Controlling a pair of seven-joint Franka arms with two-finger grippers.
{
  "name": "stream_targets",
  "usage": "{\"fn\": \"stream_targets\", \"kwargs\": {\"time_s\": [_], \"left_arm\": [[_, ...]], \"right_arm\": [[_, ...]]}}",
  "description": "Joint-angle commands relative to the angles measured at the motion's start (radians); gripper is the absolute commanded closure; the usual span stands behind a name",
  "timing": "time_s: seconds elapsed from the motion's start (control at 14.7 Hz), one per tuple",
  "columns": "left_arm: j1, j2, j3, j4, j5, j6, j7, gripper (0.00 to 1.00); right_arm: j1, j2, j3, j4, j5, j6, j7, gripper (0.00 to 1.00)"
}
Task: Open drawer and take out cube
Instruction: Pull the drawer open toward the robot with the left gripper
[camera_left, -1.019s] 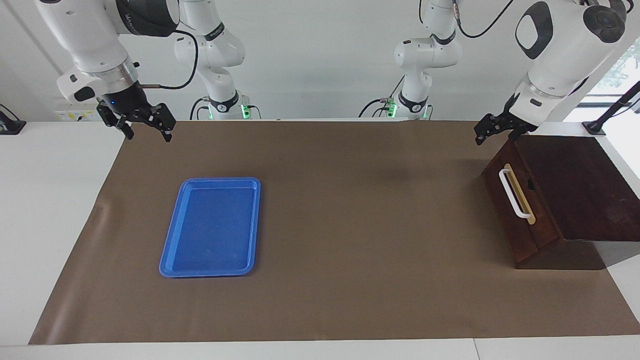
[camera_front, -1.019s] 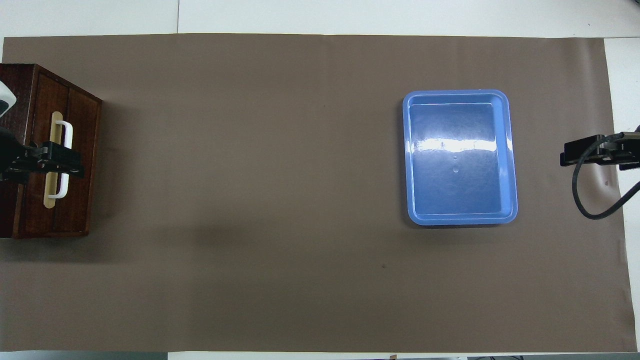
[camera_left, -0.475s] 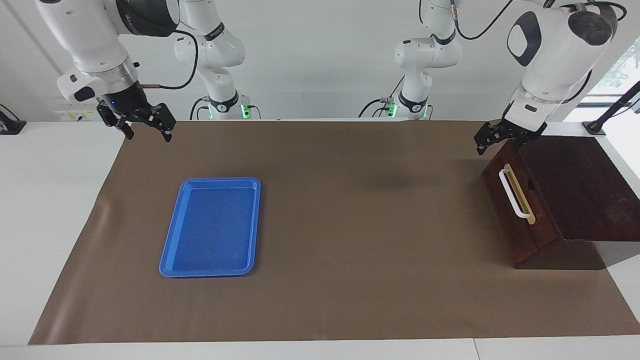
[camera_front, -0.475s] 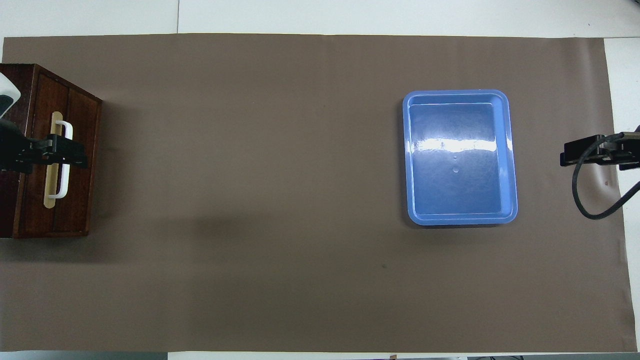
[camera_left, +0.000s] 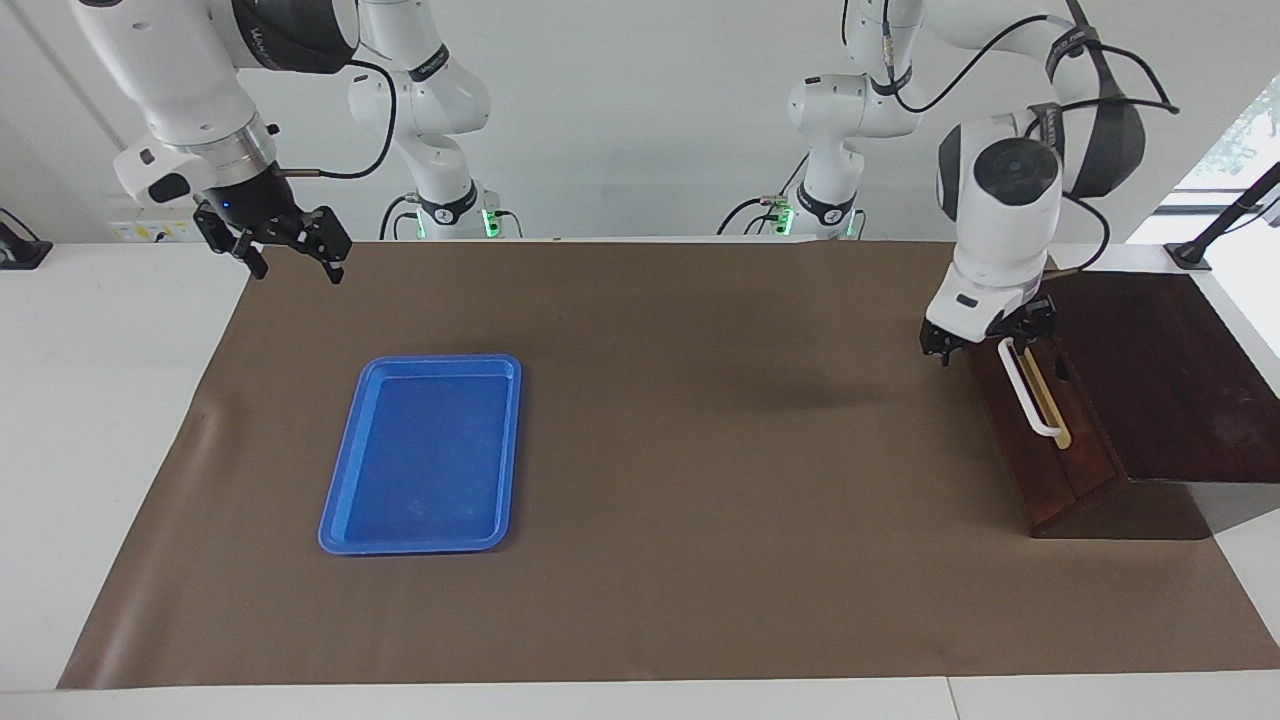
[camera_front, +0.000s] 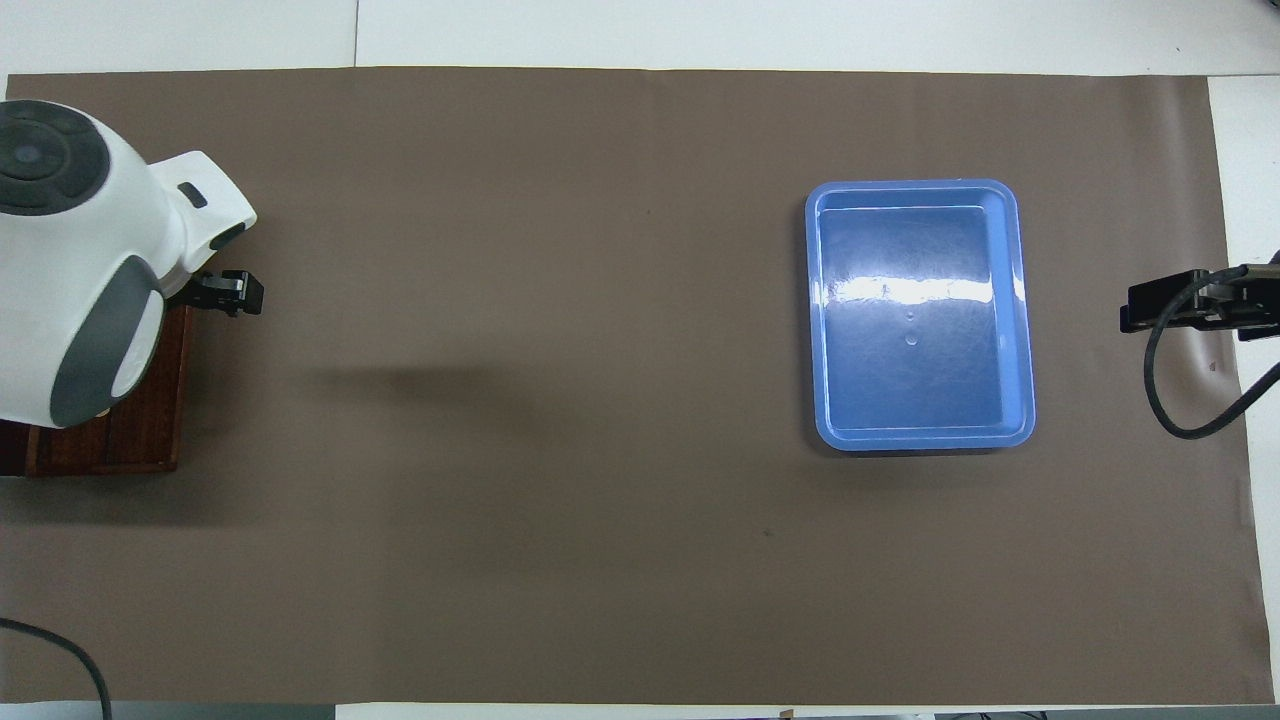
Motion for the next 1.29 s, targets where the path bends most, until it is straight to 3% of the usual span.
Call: {"fn": "stream_targets", "kwargs": {"time_s": [0.0, 0.2, 0.81, 1.22], "left_arm": [[0.012, 0.001, 0.012, -0.063, 0.058, 0.091, -0.006, 0.0], [0.06, -0.004, 0.012, -0.13, 0.123, 0.177, -0.006, 0.0], [0.118, 0.007, 0.014, -0.194, 0.13, 0.303, -0.009, 0.0], [0.1, 0.039, 0.011, -0.18, 0.125, 0.333, -0.073, 0.0]], "right_arm": [[-0.02, -0.022, 0.01, -0.029, -0.001, 0.018, -0.017, 0.0], [-0.02, -0.022, 0.01, -0.029, -0.001, 0.021, -0.016, 0.0], [-0.02, -0.022, 0.01, -0.029, -0.001, 0.024, -0.016, 0.0], [-0.02, -0.022, 0.01, -0.029, -0.001, 0.026, -0.016, 0.0]]}}
